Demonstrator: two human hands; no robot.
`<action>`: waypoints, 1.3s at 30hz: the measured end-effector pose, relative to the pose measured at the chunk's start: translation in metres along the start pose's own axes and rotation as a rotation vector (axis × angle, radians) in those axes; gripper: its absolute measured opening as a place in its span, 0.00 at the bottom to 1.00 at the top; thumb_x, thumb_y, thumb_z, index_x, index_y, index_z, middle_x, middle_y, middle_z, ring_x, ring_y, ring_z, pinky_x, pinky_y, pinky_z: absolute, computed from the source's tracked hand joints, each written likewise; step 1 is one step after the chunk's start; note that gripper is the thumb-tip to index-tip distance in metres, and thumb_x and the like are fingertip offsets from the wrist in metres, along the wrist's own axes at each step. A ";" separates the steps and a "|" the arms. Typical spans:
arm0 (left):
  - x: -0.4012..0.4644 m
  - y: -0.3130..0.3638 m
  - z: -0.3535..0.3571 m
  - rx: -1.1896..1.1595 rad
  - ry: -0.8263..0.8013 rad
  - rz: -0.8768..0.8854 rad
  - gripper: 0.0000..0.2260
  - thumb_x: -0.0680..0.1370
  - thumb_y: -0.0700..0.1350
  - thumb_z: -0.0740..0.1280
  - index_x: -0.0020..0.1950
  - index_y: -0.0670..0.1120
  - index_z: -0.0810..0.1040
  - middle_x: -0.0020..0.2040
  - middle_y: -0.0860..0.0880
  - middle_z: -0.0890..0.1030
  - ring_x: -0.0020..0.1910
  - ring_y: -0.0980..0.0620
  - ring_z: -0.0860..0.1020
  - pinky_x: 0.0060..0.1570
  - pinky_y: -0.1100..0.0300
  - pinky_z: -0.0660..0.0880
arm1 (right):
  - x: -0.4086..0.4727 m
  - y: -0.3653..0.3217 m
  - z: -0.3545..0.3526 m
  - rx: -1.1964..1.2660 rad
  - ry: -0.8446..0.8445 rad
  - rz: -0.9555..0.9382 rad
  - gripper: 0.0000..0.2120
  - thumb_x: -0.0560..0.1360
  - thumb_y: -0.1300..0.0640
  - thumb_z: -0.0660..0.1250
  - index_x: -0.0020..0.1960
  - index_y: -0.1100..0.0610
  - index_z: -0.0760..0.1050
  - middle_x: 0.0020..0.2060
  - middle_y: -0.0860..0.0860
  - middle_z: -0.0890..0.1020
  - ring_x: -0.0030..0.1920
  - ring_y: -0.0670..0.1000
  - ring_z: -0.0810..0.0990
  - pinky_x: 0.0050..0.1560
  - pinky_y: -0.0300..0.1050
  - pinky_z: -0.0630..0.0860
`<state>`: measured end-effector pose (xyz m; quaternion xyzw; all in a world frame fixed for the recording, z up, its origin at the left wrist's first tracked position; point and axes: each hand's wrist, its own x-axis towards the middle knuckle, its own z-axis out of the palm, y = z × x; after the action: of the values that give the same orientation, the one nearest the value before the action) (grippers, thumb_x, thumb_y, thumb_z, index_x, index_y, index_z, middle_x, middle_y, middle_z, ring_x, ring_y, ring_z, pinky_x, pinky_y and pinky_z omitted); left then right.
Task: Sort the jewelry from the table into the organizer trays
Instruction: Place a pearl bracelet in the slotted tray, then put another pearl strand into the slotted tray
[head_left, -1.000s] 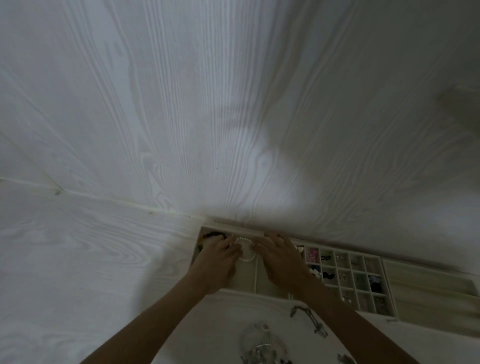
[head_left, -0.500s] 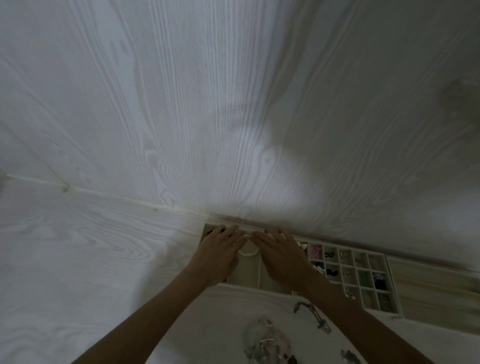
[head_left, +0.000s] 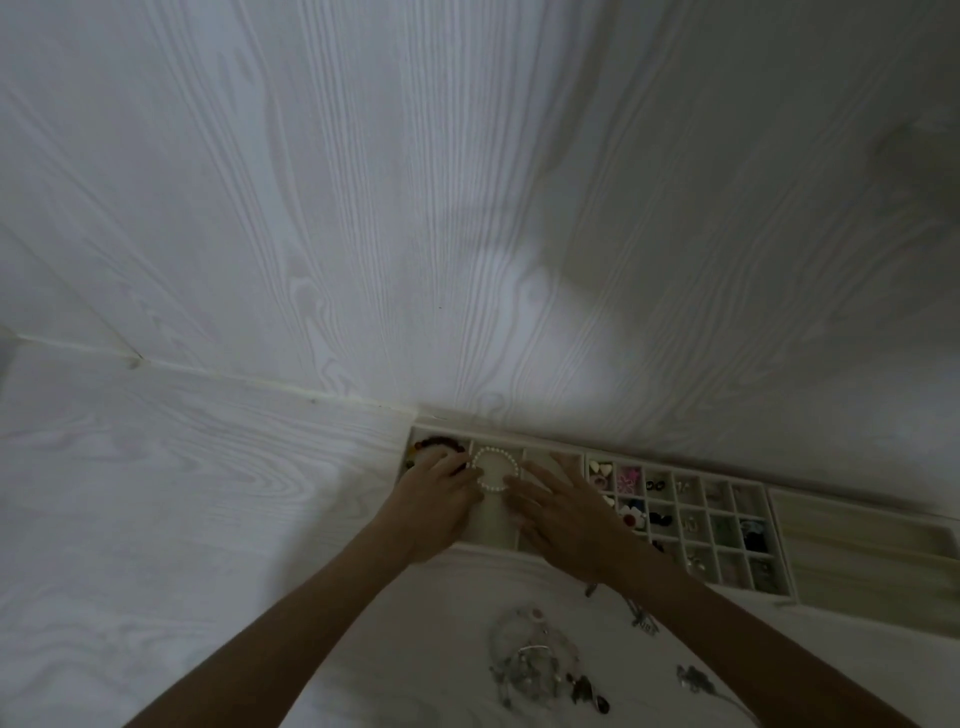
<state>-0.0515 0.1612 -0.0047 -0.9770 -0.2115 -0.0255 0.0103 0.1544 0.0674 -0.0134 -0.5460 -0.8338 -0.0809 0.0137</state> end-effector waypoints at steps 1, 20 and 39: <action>-0.002 0.001 -0.003 -0.026 0.039 -0.007 0.12 0.66 0.47 0.66 0.46 0.52 0.84 0.53 0.52 0.83 0.54 0.49 0.79 0.54 0.53 0.75 | -0.001 -0.002 -0.005 0.017 0.008 0.021 0.19 0.77 0.49 0.54 0.57 0.53 0.80 0.59 0.49 0.80 0.62 0.54 0.76 0.67 0.60 0.64; -0.056 0.108 0.008 -0.802 -0.234 -0.610 0.11 0.79 0.48 0.62 0.61 0.55 0.76 0.53 0.54 0.76 0.52 0.55 0.76 0.52 0.62 0.72 | -0.077 -0.096 -0.004 0.740 -0.096 0.836 0.13 0.75 0.54 0.67 0.57 0.58 0.77 0.53 0.54 0.77 0.55 0.52 0.75 0.51 0.39 0.68; -0.069 0.091 -0.010 -1.150 -0.158 -0.456 0.05 0.78 0.44 0.67 0.51 0.53 0.79 0.46 0.65 0.79 0.48 0.66 0.78 0.49 0.74 0.70 | -0.080 -0.089 -0.069 1.185 0.103 0.673 0.09 0.78 0.62 0.63 0.52 0.49 0.76 0.49 0.41 0.79 0.52 0.37 0.77 0.55 0.30 0.72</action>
<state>-0.0766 0.0500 0.0011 -0.7553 -0.3674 -0.0647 -0.5388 0.1005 -0.0503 0.0348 -0.6713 -0.5204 0.3719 0.3744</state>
